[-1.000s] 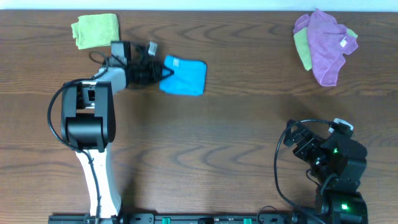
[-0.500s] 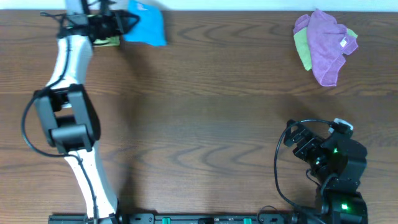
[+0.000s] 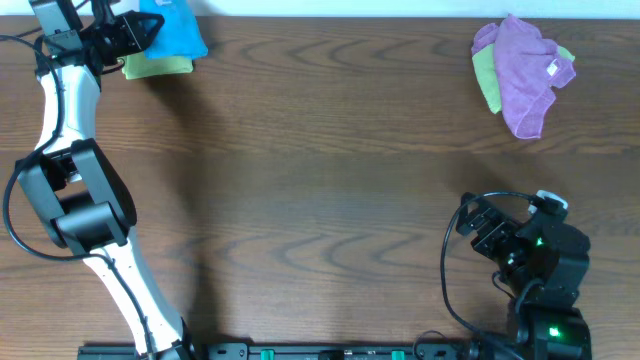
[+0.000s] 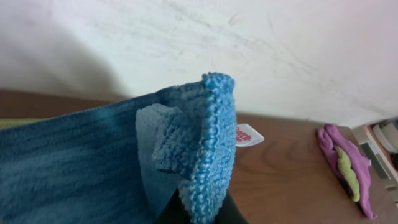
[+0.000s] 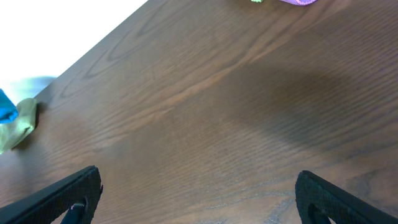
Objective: Fold the cloth
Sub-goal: 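Carry the blue cloth with the left gripper onto the yellow-green cloth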
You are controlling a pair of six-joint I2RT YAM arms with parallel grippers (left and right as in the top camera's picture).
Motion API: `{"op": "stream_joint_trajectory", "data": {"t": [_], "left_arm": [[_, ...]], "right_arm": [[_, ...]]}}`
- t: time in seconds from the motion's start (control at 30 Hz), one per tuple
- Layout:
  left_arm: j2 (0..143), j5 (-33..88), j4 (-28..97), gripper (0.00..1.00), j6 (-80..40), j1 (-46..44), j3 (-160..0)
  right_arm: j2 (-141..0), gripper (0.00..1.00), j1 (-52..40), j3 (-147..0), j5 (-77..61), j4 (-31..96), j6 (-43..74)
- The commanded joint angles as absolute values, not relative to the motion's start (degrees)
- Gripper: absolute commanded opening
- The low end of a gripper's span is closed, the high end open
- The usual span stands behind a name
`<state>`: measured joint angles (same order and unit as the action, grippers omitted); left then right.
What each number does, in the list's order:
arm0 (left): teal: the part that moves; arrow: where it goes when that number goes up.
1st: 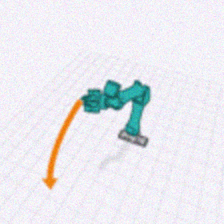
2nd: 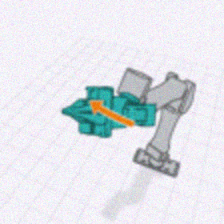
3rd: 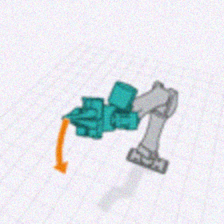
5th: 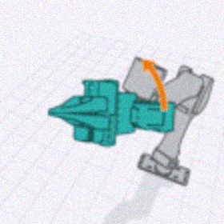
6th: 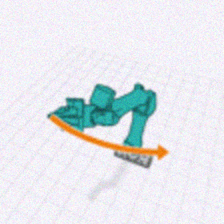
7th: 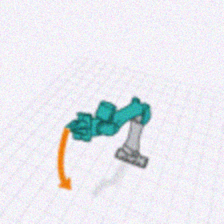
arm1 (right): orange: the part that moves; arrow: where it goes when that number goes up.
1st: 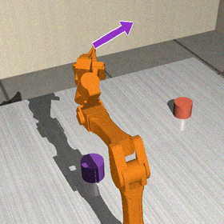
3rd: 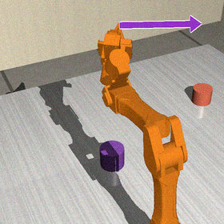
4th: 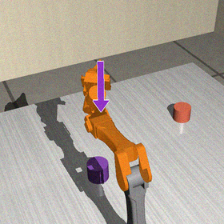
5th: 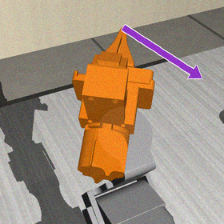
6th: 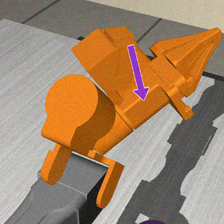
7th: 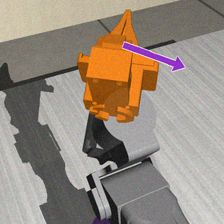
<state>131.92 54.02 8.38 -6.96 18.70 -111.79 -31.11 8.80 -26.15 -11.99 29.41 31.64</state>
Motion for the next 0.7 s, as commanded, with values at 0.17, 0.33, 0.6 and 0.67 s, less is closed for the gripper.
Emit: {"op": "stream_joint_trajectory", "data": {"t": [0.17,0.33,0.6,0.67], "left_arm": [[135.26,58.13,2.72,0.06,-5.72,18.79,-113.21],[138.12,58.54,-2.28,0.05,-5.76,19.11,-113.43],[141.21,58.57,-8.95,0.06,-6.9,20.73,-113.43],[141.27,58.48,-9.98,0.06,-6.87,21.23,-113.43]], "right_arm": [[-31.16,0.99,9.26,-26.55,-11.86,29.65,31.68],[-31.16,0.99,9.26,-26.57,-11.88,30.02,31.73],[-31.16,0.99,9.26,-26.57,-11.84,32.36,33.67],[-31.16,0.99,9.26,-26.57,-11.86,32.62,33.85]]}}
